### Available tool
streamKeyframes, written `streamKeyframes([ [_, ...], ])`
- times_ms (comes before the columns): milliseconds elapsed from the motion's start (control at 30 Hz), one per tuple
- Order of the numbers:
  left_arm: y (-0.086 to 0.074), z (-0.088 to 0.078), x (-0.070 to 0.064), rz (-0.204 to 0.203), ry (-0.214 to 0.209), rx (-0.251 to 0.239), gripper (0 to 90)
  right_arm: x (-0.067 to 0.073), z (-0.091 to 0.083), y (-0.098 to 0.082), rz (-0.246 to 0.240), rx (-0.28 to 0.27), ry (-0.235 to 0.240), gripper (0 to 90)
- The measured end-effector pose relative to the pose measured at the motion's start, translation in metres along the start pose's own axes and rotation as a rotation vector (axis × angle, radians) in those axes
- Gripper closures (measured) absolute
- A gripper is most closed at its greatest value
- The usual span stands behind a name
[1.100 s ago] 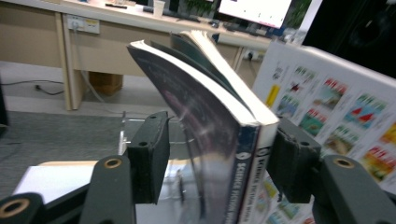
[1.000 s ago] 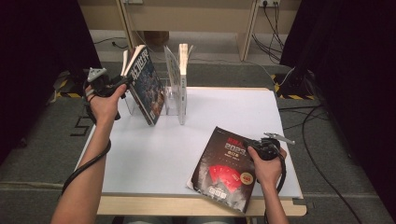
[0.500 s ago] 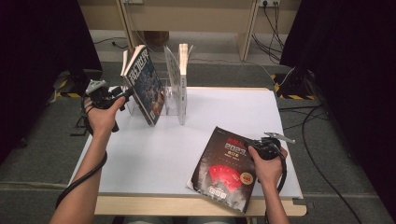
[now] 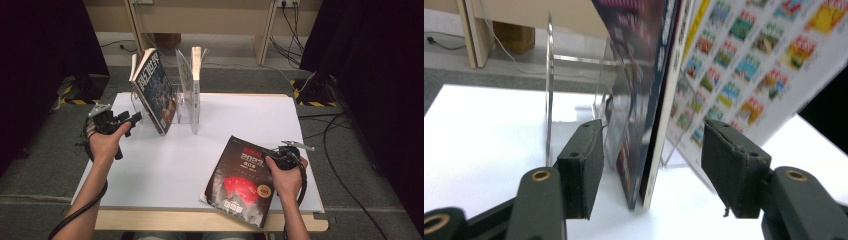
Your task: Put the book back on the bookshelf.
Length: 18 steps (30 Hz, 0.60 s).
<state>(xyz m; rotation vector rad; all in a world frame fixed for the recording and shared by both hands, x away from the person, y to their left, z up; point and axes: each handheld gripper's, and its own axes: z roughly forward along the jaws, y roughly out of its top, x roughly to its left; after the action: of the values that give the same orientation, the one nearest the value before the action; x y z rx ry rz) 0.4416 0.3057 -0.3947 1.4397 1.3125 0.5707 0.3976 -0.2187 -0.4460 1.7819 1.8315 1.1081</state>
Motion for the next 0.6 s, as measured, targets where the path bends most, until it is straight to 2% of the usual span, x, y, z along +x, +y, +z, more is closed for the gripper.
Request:
streamKeyframes([
  [33,-0.003,0.0,-0.001,0.009,-0.005,0.009,41.4,-0.001,0.0,0.0,-0.001,0.006,-0.007,56.3],
  [233,-0.021,0.003,-0.007,0.004,-0.046,0.057,41.1,-0.008,-0.001,0.0,0.017,0.043,-0.038,59.7],
  [433,-0.041,0.005,-0.022,0.019,-0.096,0.113,43.1,-0.023,0.001,0.007,0.033,0.098,-0.096,69.3],
  [600,-0.058,0.007,-0.036,0.024,-0.149,0.164,43.9,-0.038,0.009,0.012,0.05,0.145,-0.14,70.9],
])
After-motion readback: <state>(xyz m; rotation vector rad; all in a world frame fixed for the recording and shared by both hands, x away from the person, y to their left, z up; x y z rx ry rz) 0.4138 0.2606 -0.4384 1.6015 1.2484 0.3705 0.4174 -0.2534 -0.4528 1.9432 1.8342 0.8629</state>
